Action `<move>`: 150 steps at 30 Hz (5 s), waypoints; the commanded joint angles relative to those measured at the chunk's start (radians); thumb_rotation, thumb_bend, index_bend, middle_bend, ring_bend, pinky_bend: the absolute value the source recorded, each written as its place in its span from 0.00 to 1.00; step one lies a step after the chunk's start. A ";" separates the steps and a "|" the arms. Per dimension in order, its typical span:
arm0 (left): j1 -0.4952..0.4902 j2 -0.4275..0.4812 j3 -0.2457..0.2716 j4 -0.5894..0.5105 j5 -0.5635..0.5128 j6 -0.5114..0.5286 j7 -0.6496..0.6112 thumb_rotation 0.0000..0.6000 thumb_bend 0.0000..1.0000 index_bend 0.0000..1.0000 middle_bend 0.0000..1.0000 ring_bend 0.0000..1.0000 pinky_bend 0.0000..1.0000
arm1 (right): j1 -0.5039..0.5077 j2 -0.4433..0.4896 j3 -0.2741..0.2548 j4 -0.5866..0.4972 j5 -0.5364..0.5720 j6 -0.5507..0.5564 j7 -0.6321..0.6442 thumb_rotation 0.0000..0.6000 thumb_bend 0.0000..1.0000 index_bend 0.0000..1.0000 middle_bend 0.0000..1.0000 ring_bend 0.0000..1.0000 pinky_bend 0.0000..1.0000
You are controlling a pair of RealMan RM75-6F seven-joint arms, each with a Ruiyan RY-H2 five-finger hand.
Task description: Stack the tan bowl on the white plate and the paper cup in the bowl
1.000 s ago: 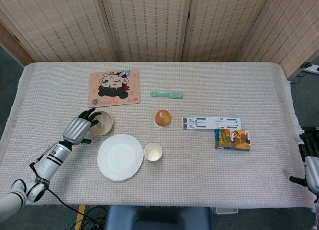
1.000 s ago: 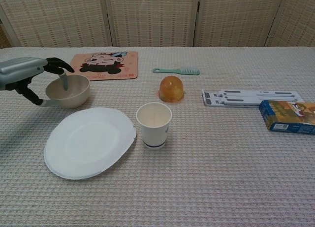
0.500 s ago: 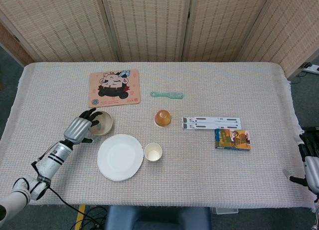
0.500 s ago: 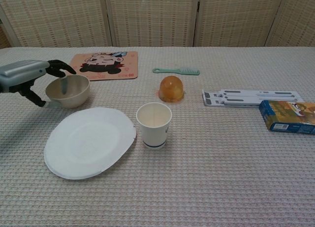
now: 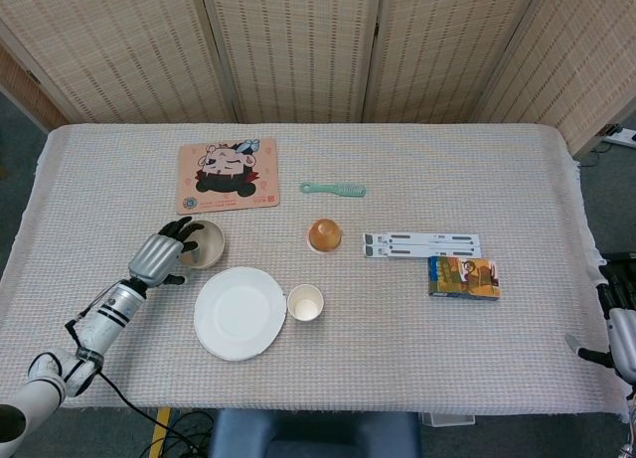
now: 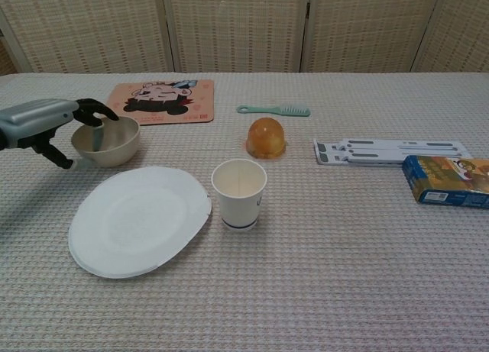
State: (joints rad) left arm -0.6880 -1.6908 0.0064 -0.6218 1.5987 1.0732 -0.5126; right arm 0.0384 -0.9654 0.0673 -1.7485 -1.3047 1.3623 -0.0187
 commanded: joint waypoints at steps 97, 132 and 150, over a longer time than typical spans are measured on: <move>0.276 0.197 0.026 -1.099 -0.122 0.213 1.173 1.00 0.38 0.64 0.22 0.00 0.16 | 0.002 0.069 -0.073 0.083 -0.242 0.042 0.334 1.00 0.21 0.00 0.00 0.00 0.00; 0.224 0.107 -0.021 -0.962 -0.176 0.087 1.085 1.00 0.38 0.64 0.22 0.00 0.16 | -0.003 0.078 -0.079 0.094 -0.246 0.061 0.368 1.00 0.21 0.00 0.00 0.00 0.00; 0.221 0.119 -0.010 -0.969 -0.158 0.088 1.060 1.00 0.38 0.56 0.22 0.00 0.16 | -0.001 0.077 -0.079 0.093 -0.243 0.059 0.362 1.00 0.21 0.00 0.00 0.00 0.00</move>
State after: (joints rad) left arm -0.4672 -1.5717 -0.0035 -1.5907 1.4404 1.1604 0.5469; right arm 0.0373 -0.8886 -0.0118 -1.6560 -1.5473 1.4210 0.3435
